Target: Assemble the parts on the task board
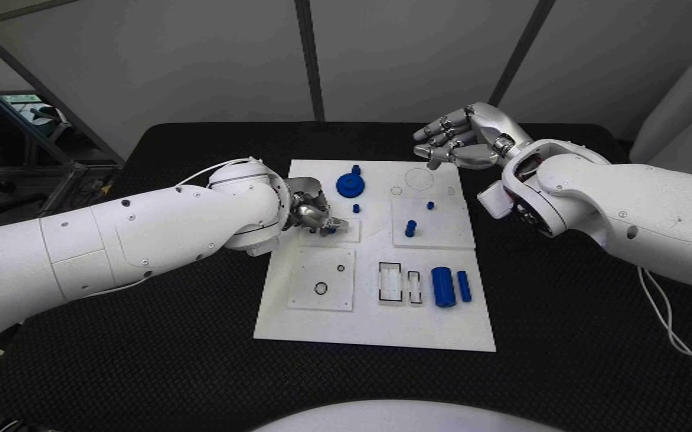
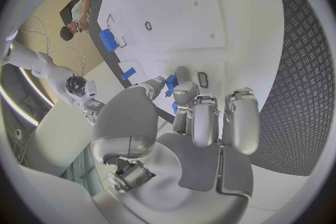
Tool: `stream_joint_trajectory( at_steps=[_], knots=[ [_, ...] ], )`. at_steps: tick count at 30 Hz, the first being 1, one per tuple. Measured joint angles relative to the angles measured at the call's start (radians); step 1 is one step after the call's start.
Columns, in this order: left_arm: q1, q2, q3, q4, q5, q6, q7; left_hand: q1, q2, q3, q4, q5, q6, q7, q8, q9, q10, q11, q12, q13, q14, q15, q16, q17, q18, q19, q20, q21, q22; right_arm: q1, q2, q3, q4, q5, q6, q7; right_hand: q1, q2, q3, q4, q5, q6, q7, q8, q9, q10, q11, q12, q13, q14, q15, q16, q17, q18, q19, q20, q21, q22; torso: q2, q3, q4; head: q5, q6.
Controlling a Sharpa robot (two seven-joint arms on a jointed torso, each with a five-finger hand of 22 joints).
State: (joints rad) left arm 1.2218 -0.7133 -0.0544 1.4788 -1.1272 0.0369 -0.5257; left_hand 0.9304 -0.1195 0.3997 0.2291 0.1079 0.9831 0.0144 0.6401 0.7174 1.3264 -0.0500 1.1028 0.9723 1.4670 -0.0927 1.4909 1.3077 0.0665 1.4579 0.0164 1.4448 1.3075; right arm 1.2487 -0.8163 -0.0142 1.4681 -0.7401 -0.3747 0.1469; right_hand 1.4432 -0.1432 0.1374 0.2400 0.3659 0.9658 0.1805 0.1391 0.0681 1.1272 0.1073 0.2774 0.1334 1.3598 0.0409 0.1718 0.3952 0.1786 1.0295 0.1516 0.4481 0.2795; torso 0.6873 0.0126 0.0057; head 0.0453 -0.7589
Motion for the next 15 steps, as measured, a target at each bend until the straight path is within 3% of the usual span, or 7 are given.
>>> stream_joint_trajectory(
  at_steps=[3,4,7,8,15],
  knots=[
    [0.000,0.000,0.000,0.001,0.000,0.001,0.000,0.000,0.000,0.000,0.000,0.000,0.002,0.002,0.000,0.000,0.000,0.000,0.000,0.000,0.000,0.000,0.000,0.000,-0.001,0.000,0.000,0.000,0.000,0.000,0.000,0.000,0.000,0.000,0.000,0.000,0.000,0.000,0.000,0.000,0.000,0.000,0.000,0.000,0.000,0.000,0.000,0.000,0.000,0.001,0.001,0.000,0.000,0.000,0.000,0.000,0.000,0.000,0.000,0.0001,0.0000,0.000,-0.002],
    [0.000,0.000,0.000,0.001,0.000,0.001,0.000,0.000,0.000,0.000,0.000,0.000,0.002,0.002,0.000,0.000,0.000,0.000,0.000,-0.001,0.000,0.000,0.000,0.000,-0.062,0.000,0.000,0.000,0.000,0.000,0.000,0.000,0.000,0.000,0.000,0.000,-0.001,0.001,-0.002,0.002,0.000,0.000,0.000,0.000,0.000,0.000,0.000,0.000,-0.001,0.004,0.004,-0.002,0.000,0.000,0.000,0.000,0.000,-0.001,0.000,0.0002,0.0000,0.000,-0.002],
    [0.000,0.000,0.000,0.001,0.000,0.001,0.000,0.000,0.000,0.000,0.000,0.000,0.002,0.002,0.000,0.000,0.000,0.000,0.000,-0.002,0.000,0.000,0.000,0.000,-0.058,0.000,0.000,0.000,0.000,0.000,0.000,0.000,0.000,0.000,0.000,0.000,-0.004,0.004,-0.002,0.002,0.000,0.000,0.000,0.000,0.000,0.000,0.000,0.000,-0.001,0.004,0.004,-0.004,0.000,0.000,0.000,0.000,0.000,-0.001,0.000,0.0003,0.0001,-0.001,-0.003],
    [0.000,0.000,0.000,0.001,0.000,0.001,0.000,0.000,0.000,0.000,0.000,0.000,0.002,0.002,0.000,0.000,0.000,0.000,0.000,-0.002,0.000,0.000,0.000,0.000,-0.011,0.000,0.000,0.000,0.000,0.000,0.000,0.000,0.000,0.000,0.000,0.000,-0.004,0.004,-0.002,0.002,0.000,0.000,0.000,0.000,0.000,0.000,0.000,0.000,-0.001,0.004,0.004,-0.004,0.000,0.000,0.000,0.000,0.000,-0.001,0.000,0.0004,0.0002,-0.001,-0.003],
    [0.001,-0.002,0.001,-0.004,0.000,0.002,-0.001,0.000,0.000,0.000,0.000,0.000,0.002,0.002,0.000,0.000,0.000,0.000,0.000,-0.002,0.000,0.000,0.000,0.000,-0.007,0.000,0.000,0.000,0.000,0.000,0.000,0.000,-0.001,0.000,0.000,0.000,-0.004,0.004,-0.002,0.002,0.000,0.000,0.000,0.000,0.000,0.000,0.000,0.000,-0.001,0.004,0.004,-0.004,0.000,0.000,0.000,0.000,0.000,-0.001,-0.001,0.0005,0.0005,0.000,-0.003]
  ],
)
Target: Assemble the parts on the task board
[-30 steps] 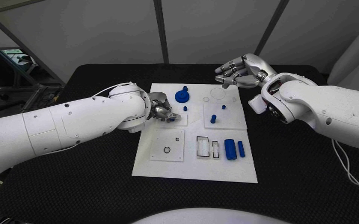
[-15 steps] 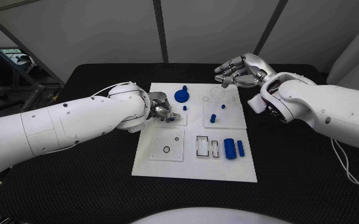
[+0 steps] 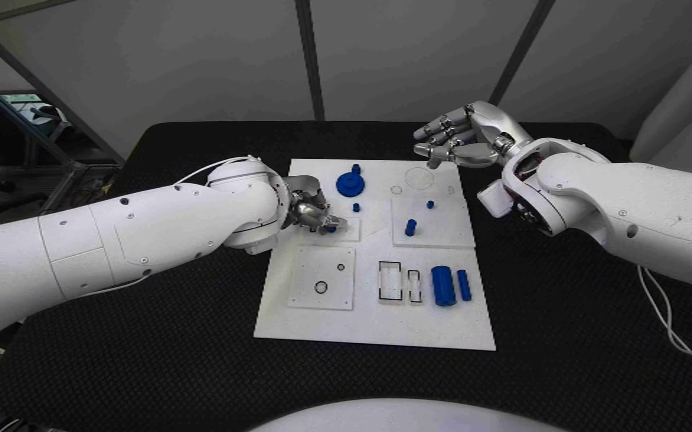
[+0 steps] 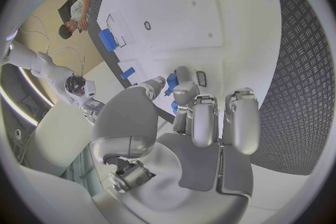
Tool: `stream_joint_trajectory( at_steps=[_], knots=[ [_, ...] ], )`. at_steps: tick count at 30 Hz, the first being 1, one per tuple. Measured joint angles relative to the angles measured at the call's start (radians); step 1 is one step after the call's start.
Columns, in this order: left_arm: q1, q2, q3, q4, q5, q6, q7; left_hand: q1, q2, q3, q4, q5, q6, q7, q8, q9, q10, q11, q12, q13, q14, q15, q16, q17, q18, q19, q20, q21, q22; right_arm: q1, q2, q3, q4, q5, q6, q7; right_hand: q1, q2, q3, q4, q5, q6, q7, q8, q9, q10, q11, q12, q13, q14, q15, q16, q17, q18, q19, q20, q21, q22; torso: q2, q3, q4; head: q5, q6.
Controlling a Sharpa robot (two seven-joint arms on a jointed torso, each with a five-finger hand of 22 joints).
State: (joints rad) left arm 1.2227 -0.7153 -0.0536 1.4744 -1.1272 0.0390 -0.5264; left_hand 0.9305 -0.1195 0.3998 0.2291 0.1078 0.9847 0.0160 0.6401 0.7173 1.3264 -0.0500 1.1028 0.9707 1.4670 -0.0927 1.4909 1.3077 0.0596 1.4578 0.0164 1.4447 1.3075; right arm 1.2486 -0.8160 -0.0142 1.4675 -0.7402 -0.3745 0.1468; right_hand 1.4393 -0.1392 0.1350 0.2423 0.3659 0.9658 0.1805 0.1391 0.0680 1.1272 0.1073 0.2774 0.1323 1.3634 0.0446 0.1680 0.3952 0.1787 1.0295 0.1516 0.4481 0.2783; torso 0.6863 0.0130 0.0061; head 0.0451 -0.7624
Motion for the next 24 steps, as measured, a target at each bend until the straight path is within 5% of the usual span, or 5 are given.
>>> stream_joint_trajectory(
  at_steps=[24],
  knots=[
    [0.000,-0.004,0.002,0.002,0.000,0.001,-0.001,0.000,0.000,-0.008,0.003,0.000,0.004,-0.004,0.004,0.001,0.000,0.000,0.000,-0.008,0.000,0.000,0.000,0.000,0.000,0.000,0.000,0.000,0.000,0.000,0.003,0.000,-0.004,0.000,0.001,0.000,0.000,0.000,0.000,0.000,0.000,0.000,0.000,0.000,0.000,0.000,0.000,0.000,0.000,0.000,0.000,0.000,0.000,0.000,0.000,0.000,0.000,0.000,0.000,0.0000,0.0000,0.001,-0.003]
  ],
)
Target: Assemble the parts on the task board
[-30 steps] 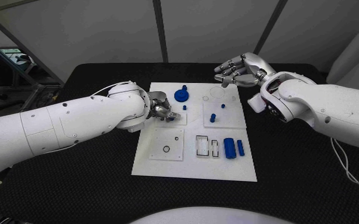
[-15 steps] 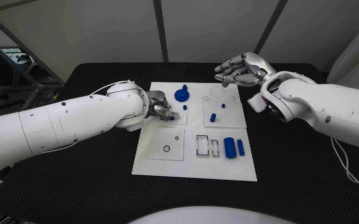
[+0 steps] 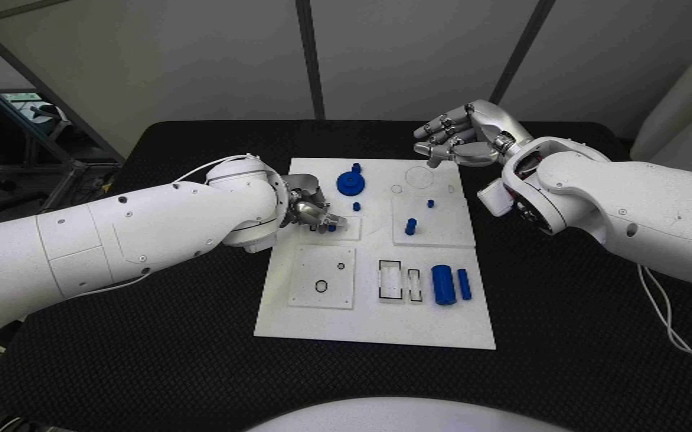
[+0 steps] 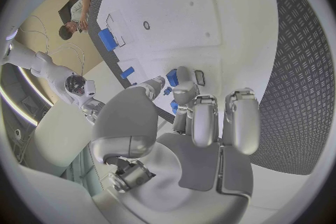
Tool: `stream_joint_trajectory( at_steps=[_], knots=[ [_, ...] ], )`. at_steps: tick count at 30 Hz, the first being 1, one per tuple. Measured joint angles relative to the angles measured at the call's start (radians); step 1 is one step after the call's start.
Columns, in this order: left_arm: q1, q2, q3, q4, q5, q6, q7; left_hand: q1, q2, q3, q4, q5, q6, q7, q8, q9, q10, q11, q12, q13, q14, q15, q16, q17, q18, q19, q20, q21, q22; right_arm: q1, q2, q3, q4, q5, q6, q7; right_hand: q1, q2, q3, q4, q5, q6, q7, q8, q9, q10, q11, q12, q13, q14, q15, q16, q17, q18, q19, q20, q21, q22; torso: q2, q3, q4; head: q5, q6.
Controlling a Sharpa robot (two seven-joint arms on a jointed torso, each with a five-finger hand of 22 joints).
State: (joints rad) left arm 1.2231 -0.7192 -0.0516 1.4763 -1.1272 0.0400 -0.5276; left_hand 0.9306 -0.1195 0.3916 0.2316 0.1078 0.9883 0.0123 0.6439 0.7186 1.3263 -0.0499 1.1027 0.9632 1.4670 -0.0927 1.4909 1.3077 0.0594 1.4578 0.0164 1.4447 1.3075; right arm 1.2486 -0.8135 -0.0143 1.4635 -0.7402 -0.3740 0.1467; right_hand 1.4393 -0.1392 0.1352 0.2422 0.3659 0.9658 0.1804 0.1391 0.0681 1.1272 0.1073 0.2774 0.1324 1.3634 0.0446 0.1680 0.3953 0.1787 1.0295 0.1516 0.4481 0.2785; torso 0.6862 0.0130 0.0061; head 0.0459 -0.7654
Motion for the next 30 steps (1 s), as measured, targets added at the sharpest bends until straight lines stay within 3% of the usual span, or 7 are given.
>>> stream_joint_trajectory(
  at_steps=[4,6,13,17,23,26,30],
  knots=[
    [0.000,-0.002,0.002,0.004,0.000,-0.001,0.000,0.000,0.000,0.000,0.000,0.000,0.000,0.000,0.000,0.000,0.000,0.000,0.000,-0.001,0.000,0.000,0.000,0.000,0.000,0.002,-0.002,0.000,0.000,0.000,0.000,0.000,-0.001,0.000,0.000,0.000,0.000,0.000,0.000,0.000,0.000,0.000,0.000,0.000,0.000,0.000,0.000,0.000,0.000,0.000,0.000,0.000,0.000,0.000,0.000,0.000,0.000,0.000,0.000,0.0000,0.0000,0.000,0.001],
    [-0.001,-0.006,0.011,0.009,0.000,-0.001,0.000,0.000,0.000,-0.006,0.000,0.000,0.000,0.000,0.000,0.000,0.000,0.000,-0.004,-0.005,0.000,0.000,0.000,0.000,0.000,0.004,-0.004,0.000,0.000,0.000,0.000,0.000,-0.002,0.000,0.000,0.000,0.000,0.000,0.000,0.000,0.000,0.000,0.000,0.000,0.000,-0.004,0.004,0.000,-0.001,0.000,0.000,0.000,0.000,0.000,0.000,0.000,0.000,-0.001,0.000,0.0000,0.0000,0.000,0.002],
    [0.002,-0.040,0.085,0.024,0.000,0.007,0.000,0.027,-0.011,-0.053,-0.002,0.000,-0.049,0.023,-0.028,-0.012,-0.062,0.015,-0.094,-0.110,0.000,0.000,-0.002,0.000,0.001,-0.020,0.006,-0.042,0.000,0.000,0.000,0.000,-0.012,0.000,0.000,0.000,0.000,0.000,0.000,0.000,0.000,0.000,0.000,0.000,0.000,-0.004,0.004,0.000,-0.002,0.000,0.000,0.000,0.000,0.000,0.000,0.000,0.000,-0.001,-0.001,-0.0004,0.0000,0.000,0.006],
    [0.038,-0.050,0.108,0.004,0.001,0.035,-0.001,0.069,-0.008,-0.099,0.002,0.000,-0.098,0.054,-0.091,-0.057,-0.114,0.042,-0.156,-0.187,0.000,0.021,-0.012,0.000,0.000,-0.056,0.023,-0.087,-0.010,0.000,0.001,0.000,-0.021,0.000,0.000,0.000,0.000,0.000,0.000,0.000,0.000,0.000,0.000,0.000,0.000,-0.004,0.004,0.000,-0.001,0.000,0.000,0.000,0.000,0.000,0.000,0.000,0.000,-0.001,-0.002,-0.0003,0.0002,0.002,0.009],
    [0.106,-0.034,0.121,-0.082,0.006,0.095,-0.001,0.118,-0.004,-0.157,0.004,0.000,-0.108,0.068,-0.160,-0.119,-0.126,0.054,-0.167,-0.208,-0.002,0.030,-0.012,0.000,0.001,-0.057,0.033,-0.095,-0.010,0.000,0.006,0.000,-0.030,0.000,0.000,0.000,0.000,0.000,0.000,0.000,0.000,0.000,0.000,0.000,0.000,-0.004,0.004,0.000,-0.001,0.000,0.000,0.000,0.000,0.000,0.000,0.000,0.000,-0.001,-0.001,0.0004,0.0000,0.007,0.014],
    [0.121,-0.005,0.118,-0.141,0.009,0.123,0.000,0.130,0.002,-0.174,0.008,0.000,-0.104,0.072,-0.172,-0.136,-0.126,0.054,-0.162,-0.208,0.002,0.034,-0.012,0.000,0.001,-0.056,0.034,-0.095,-0.007,0.000,0.009,0.000,-0.032,0.000,0.000,0.000,0.000,0.000,0.000,0.000,0.000,0.000,0.000,0.000,0.000,-0.004,0.004,0.000,-0.001,0.000,0.000,0.000,0.000,0.000,0.000,0.000,0.000,-0.001,0.000,0.0008,-0.0009,0.009,0.017],
    [0.128,0.039,0.099,-0.215,0.012,0.151,0.000,0.134,0.005,-0.181,0.010,0.000,-0.100,0.075,-0.179,-0.144,-0.126,0.054,-0.162,-0.211,0.002,0.034,-0.012,0.000,0.001,-0.056,0.034,-0.095,-0.007,0.000,0.011,0.000,-0.032,0.000,0.000,0.000,0.000,0.000,0.000,0.000,0.000,0.000,0.000,0.000,0.000,-0.004,0.004,0.000,-0.001,0.000,0.000,0.000,0.000,0.000,0.000,0.000,0.000,-0.001,0.002,0.0006,-0.0012,0.010,0.019]
  ],
)
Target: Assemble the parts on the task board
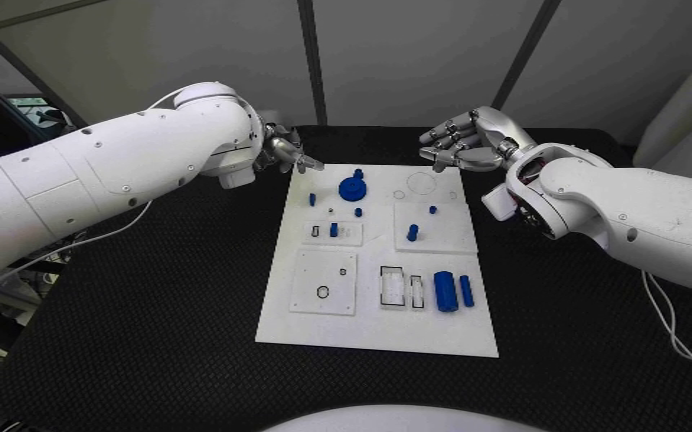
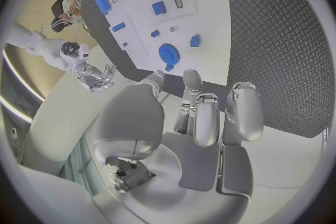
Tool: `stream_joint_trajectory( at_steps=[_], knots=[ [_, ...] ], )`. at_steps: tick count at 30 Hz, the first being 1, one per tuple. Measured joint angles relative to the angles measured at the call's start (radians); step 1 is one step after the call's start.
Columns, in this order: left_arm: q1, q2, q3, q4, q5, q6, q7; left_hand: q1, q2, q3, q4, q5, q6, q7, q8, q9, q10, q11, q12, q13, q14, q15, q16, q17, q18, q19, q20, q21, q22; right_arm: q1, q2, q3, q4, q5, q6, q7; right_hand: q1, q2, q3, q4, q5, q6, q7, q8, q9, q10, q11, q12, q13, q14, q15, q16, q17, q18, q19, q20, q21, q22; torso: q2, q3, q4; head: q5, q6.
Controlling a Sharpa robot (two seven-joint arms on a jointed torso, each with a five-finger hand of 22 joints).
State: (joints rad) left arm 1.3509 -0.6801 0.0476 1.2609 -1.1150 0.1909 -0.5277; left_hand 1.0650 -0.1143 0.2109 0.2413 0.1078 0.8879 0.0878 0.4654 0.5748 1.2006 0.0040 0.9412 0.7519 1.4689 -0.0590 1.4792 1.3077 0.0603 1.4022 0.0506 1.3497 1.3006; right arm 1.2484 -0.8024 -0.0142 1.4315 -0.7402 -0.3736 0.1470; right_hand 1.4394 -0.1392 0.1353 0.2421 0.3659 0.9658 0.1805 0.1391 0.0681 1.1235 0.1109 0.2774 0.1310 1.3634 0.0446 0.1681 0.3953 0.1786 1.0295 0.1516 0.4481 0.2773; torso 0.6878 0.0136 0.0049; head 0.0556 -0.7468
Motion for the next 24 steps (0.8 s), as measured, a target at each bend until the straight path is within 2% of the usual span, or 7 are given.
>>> stream_joint_trajectory(
  at_steps=[3,11,18,24],
  knots=[
    [0.000,0.029,-0.011,-0.048,0.002,0.016,0.000,0.000,0.000,0.000,0.000,0.000,0.000,0.000,-0.001,-0.001,0.000,0.000,0.000,-0.001,0.000,0.000,0.000,0.000,0.000,0.000,0.000,0.000,0.000,0.000,0.001,0.000,0.001,0.000,0.000,0.000,0.000,0.000,0.000,0.000,0.000,0.000,0.000,0.000,0.000,0.000,0.000,0.000,0.000,0.000,0.000,0.000,0.000,0.000,0.000,0.000,0.000,0.000,0.001,-0.0008,0.0000,0.002,0.000],
    [-0.011,0.085,-0.026,-0.137,0.004,0.059,0.001,0.008,0.008,-0.004,0.004,0.000,0.004,-0.004,-0.005,-0.008,0.000,0.000,0.000,-0.002,0.000,0.000,0.000,0.000,0.000,0.000,0.000,0.000,0.003,0.000,0.003,0.000,0.003,0.000,0.001,0.000,0.000,0.000,0.000,0.000,0.000,0.000,0.000,0.000,0.000,0.000,0.000,0.000,-0.001,0.000,0.000,-0.004,0.000,0.000,0.000,0.000,-0.005,-0.001,0.001,-0.0010,0.0000,0.005,-0.005],
    [-0.019,0.112,-0.038,-0.173,0.004,0.088,0.001,0.012,0.012,-0.011,0.006,0.000,0.007,0.000,-0.005,-0.011,0.000,0.000,0.000,-0.003,-0.003,0.003,0.000,0.000,0.000,0.002,0.002,0.000,0.003,0.000,0.005,0.000,0.004,0.000,0.001,0.000,0.000,0.000,0.000,0.000,0.000,0.000,0.000,0.000,0.000,0.000,0.000,0.000,-0.001,0.000,0.000,-0.004,0.000,0.000,0.000,0.000,-0.004,-0.001,0.000,-0.0010,0.0002,0.007,-0.007],
    [-0.026,0.133,-0.042,-0.197,0.003,0.110,0.001,0.012,0.012,-0.014,0.008,0.000,0.011,-0.004,-0.009,-0.013,0.000,0.000,0.000,-0.004,-0.004,0.004,0.000,0.000,0.000,0.004,0.003,0.000,0.003,0.000,0.007,0.000,0.004,0.000,0.002,0.000,0.000,0.000,0.000,0.000,0.000,0.000,0.000,0.000,0.000,0.000,0.000,0.000,-0.001,0.000,0.000,-0.004,0.000,0.000,0.000,0.000,-0.004,-0.001,-0.001,-0.0011,0.0005,0.008,-0.008]
  ],
)
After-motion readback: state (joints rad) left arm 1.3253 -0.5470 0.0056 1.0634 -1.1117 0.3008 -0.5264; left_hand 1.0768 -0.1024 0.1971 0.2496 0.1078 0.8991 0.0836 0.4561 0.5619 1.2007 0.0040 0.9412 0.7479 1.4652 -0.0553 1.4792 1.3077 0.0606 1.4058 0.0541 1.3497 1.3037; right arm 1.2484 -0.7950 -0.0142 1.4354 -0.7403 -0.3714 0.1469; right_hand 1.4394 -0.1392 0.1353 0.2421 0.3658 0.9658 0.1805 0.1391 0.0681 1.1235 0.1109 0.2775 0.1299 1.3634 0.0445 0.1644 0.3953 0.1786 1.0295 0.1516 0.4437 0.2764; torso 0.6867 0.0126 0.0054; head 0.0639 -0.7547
